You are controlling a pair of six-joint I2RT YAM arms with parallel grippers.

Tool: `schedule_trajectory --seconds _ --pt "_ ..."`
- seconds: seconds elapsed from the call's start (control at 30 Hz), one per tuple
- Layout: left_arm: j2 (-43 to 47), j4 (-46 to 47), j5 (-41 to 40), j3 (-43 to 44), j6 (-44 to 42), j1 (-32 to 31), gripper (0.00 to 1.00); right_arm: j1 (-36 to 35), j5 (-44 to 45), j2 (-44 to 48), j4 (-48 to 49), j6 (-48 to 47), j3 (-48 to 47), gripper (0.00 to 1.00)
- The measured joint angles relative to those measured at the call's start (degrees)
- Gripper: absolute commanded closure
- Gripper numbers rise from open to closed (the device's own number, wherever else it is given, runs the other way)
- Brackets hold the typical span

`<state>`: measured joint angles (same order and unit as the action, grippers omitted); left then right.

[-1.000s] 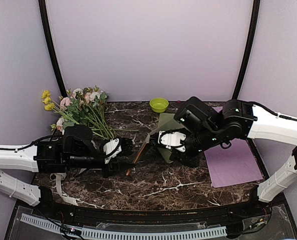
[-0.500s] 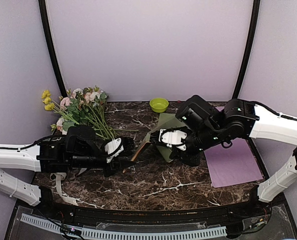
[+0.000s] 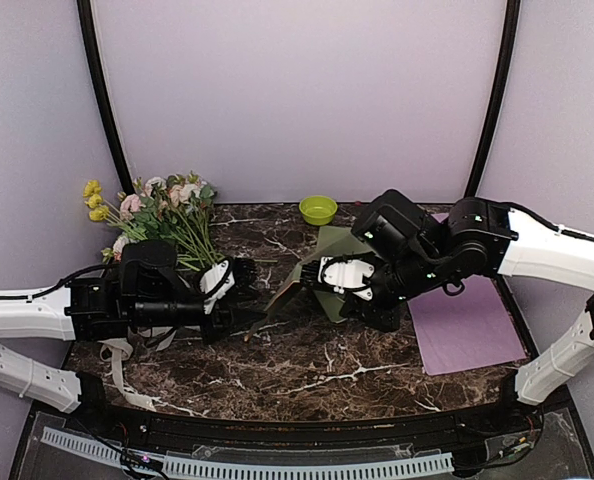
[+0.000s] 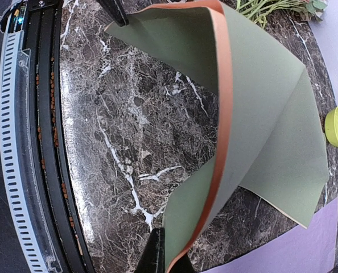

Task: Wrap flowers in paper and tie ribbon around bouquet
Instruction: Unfold the folded wrapping paper at the center of the board.

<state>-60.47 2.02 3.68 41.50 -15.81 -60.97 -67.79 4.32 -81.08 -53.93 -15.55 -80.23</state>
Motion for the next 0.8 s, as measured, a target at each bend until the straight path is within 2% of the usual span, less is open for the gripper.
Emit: schedule_trajectory --seconds 0.43,0.57,0.7,0.8 --pt "1.57 1.70 5.53 -0.22 1.42 2.10 0.61 0.74 -0.04 0.00 0.00 0.00 0.04 1.00" --pt "0.46 1.77 5.88 -0.22 1.53 2.10 0.57 0.94 -0.07 0.00 0.00 0.00 0.07 1.00" --pt "-1.01 1.75 6.12 -0.22 1.75 2.10 0.64 1.27 -0.09 0.00 0.17 -0.02 0.63 1.00" --pt "-1.42 1.77 5.64 -0.22 1.75 2.10 0.64 1.42 -0.26 0.00 0.20 -0.02 0.70 1.00"
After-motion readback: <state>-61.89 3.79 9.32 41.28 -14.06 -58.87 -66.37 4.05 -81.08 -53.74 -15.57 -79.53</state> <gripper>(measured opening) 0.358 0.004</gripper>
